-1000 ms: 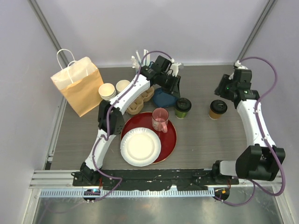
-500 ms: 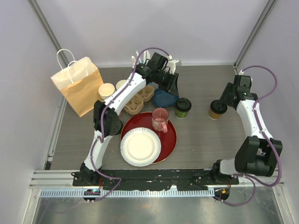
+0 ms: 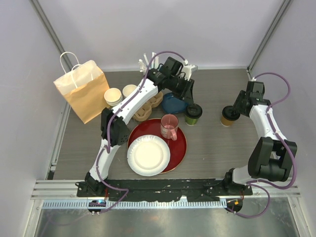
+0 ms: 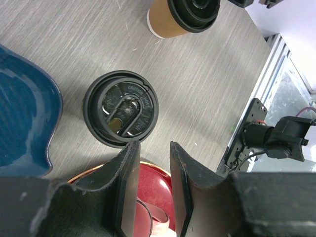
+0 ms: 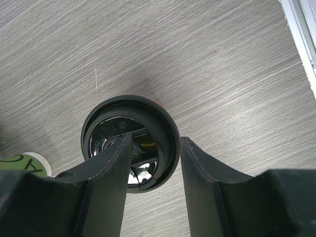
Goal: Pack the takeout coffee
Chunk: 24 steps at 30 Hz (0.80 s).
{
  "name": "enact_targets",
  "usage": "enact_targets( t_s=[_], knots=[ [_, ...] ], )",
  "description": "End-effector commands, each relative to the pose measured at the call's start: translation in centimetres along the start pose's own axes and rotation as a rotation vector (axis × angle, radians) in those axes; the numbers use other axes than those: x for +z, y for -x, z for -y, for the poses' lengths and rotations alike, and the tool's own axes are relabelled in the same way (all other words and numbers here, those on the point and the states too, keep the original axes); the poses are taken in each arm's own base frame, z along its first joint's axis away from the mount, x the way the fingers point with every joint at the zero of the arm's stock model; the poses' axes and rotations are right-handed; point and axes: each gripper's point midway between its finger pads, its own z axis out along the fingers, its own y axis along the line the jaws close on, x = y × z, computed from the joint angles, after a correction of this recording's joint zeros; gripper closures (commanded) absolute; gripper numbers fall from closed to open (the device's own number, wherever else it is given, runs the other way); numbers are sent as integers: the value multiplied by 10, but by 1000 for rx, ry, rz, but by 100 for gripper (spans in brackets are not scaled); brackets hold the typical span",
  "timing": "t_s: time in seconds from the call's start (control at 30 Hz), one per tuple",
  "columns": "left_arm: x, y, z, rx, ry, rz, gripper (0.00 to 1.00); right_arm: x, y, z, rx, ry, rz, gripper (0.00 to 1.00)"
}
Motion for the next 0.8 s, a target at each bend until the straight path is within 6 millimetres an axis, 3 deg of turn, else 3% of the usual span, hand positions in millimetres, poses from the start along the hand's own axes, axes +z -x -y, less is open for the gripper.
enact_targets(
  t_s=[0.0, 0.17, 0.27, 0.37, 0.43, 0.47, 0.5, 0.6, 0.63, 0.73, 0.77],
  knots=[
    [-7, 14, 13, 24, -34, 40, 66, 1, 10, -2, 0, 11, 43, 50],
    [-1, 19, 21, 29, -42, 54, 68, -9, 21, 1, 2, -6, 79, 48],
    [6, 31, 46, 67, -70, 89, 69, -21, 33, 2, 0, -9, 125, 47],
    [25, 50, 61, 94, -87, 163, 69, -31, 45, 0, 0, 8, 177, 47],
    [46, 57, 56, 39, -65, 201, 68, -33, 47, -4, 3, 34, 196, 49],
    [52, 70, 68, 53, -92, 259, 66, -29, 46, -5, 5, 47, 205, 50],
    [72, 64, 63, 10, -93, 250, 65, -26, 44, -5, 11, 54, 208, 51],
    [94, 68, 78, 20, -117, 293, 64, -15, 40, -2, 45, 90, 196, 51],
    [102, 65, 77, 17, -115, 292, 64, -13, 38, -6, 52, 133, 187, 49],
    [105, 65, 85, 25, -138, 297, 62, -13, 45, 11, 148, 160, 222, 42],
    [106, 64, 85, 26, -137, 295, 62, -15, 47, 11, 175, 172, 233, 33]
  ],
)
